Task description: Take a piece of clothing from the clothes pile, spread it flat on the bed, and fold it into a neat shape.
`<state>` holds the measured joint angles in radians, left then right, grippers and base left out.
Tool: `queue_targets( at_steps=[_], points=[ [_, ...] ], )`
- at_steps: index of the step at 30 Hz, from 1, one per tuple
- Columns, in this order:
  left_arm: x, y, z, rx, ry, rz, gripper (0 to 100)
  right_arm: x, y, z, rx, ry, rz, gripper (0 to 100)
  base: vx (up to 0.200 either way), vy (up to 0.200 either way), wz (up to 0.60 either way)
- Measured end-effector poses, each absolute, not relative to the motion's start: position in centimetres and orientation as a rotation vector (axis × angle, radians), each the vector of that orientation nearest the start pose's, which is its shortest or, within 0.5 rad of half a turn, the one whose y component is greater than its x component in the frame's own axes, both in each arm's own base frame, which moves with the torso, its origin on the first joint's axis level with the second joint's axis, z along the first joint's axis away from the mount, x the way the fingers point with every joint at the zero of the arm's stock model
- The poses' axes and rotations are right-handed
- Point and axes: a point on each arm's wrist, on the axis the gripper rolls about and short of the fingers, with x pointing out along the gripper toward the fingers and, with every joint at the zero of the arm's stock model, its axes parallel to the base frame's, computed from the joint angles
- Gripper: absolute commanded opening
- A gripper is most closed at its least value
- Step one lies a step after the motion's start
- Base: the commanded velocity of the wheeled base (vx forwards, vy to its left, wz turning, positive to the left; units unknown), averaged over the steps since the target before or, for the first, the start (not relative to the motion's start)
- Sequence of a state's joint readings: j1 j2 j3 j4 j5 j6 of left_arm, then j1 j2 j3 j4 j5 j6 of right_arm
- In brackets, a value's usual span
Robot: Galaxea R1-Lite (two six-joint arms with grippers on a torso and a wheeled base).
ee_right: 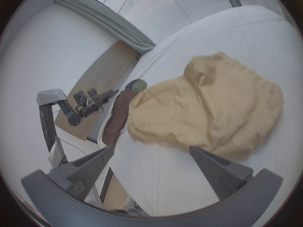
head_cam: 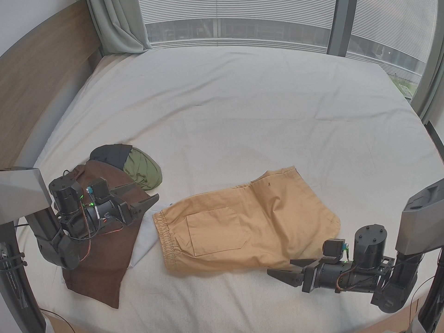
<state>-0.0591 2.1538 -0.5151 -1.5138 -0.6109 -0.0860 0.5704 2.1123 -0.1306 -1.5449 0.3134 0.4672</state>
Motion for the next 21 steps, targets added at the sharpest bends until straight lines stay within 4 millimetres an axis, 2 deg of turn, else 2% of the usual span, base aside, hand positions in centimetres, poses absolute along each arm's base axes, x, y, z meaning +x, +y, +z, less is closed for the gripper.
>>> queue_targets(
  at_steps=[5,12,21],
  points=[
    [32.2,-3.6,5.7,-0.12,0.164,-0.678,100,20.7,13.8,5.0,0.396,0.521,0.769,100,0.0,0.0,0.0],
    [31.9,-3.9,5.5,-0.124,0.178,-0.687,100,22.4,13.0,8.2,0.428,0.348,0.756,100,0.0,0.0,0.0],
    [31.5,-4.2,5.5,-0.136,0.192,-0.697,100,23.0,12.3,9.2,0.437,0.291,0.737,100,0.0,0.0,0.0]
  ],
)
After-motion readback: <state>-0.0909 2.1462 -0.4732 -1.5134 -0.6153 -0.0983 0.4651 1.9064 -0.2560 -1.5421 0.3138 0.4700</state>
